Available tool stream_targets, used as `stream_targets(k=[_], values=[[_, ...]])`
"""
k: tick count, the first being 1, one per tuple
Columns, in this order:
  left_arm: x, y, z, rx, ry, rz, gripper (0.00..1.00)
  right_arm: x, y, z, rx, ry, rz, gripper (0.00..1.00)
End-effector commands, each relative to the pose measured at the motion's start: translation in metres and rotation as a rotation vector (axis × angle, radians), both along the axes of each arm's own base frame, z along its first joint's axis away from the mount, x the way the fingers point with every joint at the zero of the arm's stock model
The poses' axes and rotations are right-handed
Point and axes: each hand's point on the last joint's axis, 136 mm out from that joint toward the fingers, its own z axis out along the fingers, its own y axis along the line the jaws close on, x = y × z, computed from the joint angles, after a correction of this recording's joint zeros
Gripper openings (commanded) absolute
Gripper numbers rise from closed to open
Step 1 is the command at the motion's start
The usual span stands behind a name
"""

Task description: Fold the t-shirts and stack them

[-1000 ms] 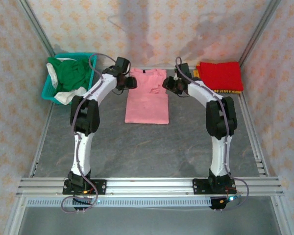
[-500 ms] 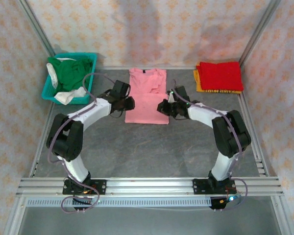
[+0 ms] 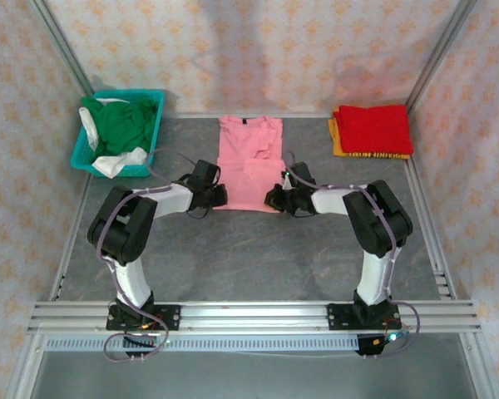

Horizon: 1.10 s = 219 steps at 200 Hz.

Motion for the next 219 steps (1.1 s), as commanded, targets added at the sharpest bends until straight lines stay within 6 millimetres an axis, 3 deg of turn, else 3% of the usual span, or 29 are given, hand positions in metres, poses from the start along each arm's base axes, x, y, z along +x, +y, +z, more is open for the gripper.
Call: stream_targets(k=[1,25,42,63,94,147,219], values=[[-0.038,0.019,-0.032,0.052,0.128,0.038,0.15,-0.021,-0.018,-0.024,-0.058,0.06,-0.035,0.06],[-0.052,0.023,-0.017,0.048,0.131,0.049,0.15,-0.034,-0.018,-0.013,-0.061,0.06,-0.029,0.07],[-0.056,0.028,0.001,0.047,0.111,0.069,0.16,-0.034,-0.013,0.01,-0.028,0.026,-0.031,0.11],[-0.055,0.035,0.025,0.04,0.085,0.123,0.27,-0.029,-0.008,0.043,0.02,-0.03,-0.035,0.19],[-0.061,0.039,0.021,0.031,0.176,0.177,0.31,-0.022,-0.015,0.071,-0.009,-0.144,-0.046,0.24],[-0.06,0.024,-0.002,-0.027,0.22,0.149,0.32,-0.017,-0.015,0.067,-0.036,-0.167,-0.028,0.27],[-0.046,0.006,0.0,-0.054,0.194,0.102,0.32,-0.023,-0.02,0.046,-0.061,-0.137,-0.039,0.29]])
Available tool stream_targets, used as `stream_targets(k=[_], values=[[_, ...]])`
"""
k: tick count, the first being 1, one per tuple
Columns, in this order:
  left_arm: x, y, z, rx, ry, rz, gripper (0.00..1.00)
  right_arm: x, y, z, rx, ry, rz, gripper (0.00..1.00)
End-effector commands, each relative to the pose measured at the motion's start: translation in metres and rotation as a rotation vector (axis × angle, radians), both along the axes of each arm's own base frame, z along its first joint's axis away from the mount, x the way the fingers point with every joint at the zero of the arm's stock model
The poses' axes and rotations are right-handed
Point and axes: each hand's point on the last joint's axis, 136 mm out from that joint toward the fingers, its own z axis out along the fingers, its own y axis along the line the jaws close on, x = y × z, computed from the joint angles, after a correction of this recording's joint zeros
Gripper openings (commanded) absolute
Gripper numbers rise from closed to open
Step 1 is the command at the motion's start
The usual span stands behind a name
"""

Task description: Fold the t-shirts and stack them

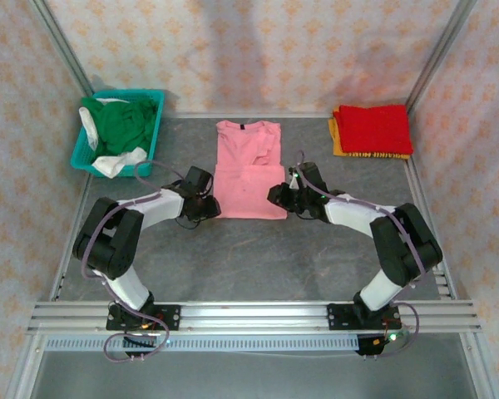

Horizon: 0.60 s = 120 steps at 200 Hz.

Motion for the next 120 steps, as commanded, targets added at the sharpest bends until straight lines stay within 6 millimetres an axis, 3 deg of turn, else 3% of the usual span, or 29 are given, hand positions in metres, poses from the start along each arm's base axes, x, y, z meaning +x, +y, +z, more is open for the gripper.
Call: stream_targets(k=[1,58,120], values=[[0.01,-0.016,0.0,-0.032,-0.015,-0.026,0.32,-0.001,-0.004,-0.014,-0.036,-0.001,-0.007,0.29],[0.002,-0.025,-0.001,-0.039,-0.006,-0.033,0.31,-0.003,-0.014,-0.021,-0.061,0.015,-0.058,0.29],[0.003,-0.022,-0.006,-0.012,-0.004,-0.033,0.14,-0.015,-0.048,-0.034,-0.209,0.087,-0.156,0.38]])
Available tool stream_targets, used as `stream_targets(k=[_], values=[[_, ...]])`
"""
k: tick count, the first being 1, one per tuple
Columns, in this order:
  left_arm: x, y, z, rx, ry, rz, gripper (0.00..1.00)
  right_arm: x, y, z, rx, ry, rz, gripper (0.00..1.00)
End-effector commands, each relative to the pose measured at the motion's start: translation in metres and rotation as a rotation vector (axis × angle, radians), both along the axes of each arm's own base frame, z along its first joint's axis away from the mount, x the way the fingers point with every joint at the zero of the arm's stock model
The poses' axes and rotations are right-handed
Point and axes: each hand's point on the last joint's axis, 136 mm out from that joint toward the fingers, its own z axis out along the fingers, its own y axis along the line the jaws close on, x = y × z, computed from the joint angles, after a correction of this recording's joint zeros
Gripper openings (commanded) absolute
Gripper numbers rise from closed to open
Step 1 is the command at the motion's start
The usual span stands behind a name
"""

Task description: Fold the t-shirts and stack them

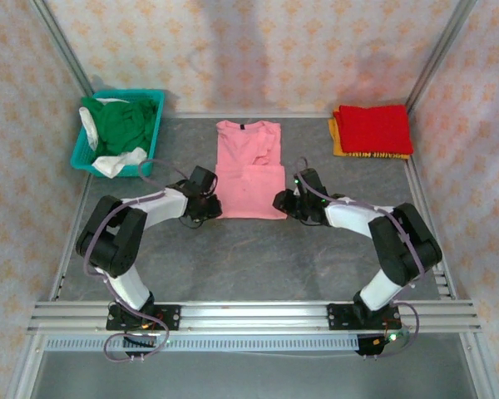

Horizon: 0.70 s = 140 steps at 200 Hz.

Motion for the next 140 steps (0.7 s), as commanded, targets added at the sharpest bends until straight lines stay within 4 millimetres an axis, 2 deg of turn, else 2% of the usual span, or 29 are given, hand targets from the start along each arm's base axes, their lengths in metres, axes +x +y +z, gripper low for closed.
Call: stream_targets(k=[1,34,109,140], values=[[0.002,-0.013,-0.005,-0.028,0.002,-0.025,0.14,-0.007,-0.02,-0.006,-0.088,0.027,-0.056,0.39],[0.002,-0.011,-0.007,-0.012,0.01,-0.03,0.05,-0.01,-0.022,-0.015,-0.095,0.072,-0.064,0.42],[-0.001,-0.005,-0.006,0.018,0.006,-0.03,0.0,-0.004,-0.003,-0.024,-0.036,0.099,-0.018,0.44],[-0.002,-0.005,-0.007,0.021,0.01,-0.033,0.0,0.004,0.006,-0.022,-0.008,0.084,-0.004,0.32]])
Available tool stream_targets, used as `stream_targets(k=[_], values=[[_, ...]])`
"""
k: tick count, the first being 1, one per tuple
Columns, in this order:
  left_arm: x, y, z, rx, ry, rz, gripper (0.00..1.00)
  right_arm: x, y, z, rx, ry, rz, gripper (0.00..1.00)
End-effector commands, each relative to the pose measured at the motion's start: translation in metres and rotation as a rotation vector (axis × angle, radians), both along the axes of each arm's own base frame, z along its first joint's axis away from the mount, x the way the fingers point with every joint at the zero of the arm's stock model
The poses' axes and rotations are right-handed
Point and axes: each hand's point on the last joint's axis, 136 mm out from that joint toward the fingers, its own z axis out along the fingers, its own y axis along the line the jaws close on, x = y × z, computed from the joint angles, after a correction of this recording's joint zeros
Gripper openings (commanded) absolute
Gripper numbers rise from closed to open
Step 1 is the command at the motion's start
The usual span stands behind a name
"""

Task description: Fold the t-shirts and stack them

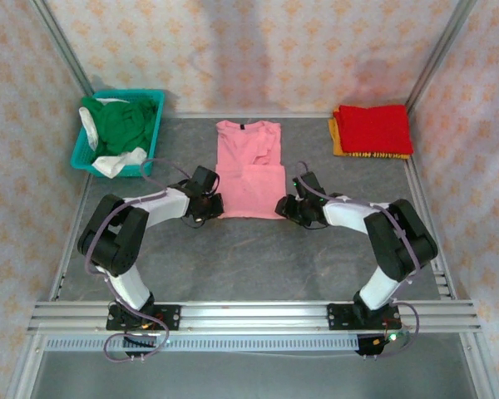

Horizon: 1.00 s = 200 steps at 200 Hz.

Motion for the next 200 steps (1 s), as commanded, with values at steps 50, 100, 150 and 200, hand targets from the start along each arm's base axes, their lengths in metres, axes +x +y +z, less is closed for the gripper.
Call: stream_targets(k=[50,100,150,200], values=[[-0.005,0.005,0.001,0.041,0.006,-0.016,0.0,0.014,0.017,0.014,0.051,-0.041,0.014,0.15],[-0.011,0.013,-0.001,0.056,0.013,0.0,0.0,0.003,0.004,0.009,0.009,-0.029,-0.006,0.0],[-0.056,0.025,-0.009,0.055,0.044,-0.047,0.0,-0.041,-0.001,-0.003,0.051,0.027,0.051,0.0],[-0.137,0.031,-0.016,0.041,0.11,-0.077,0.0,-0.119,-0.002,-0.005,0.141,0.096,0.104,0.0]])
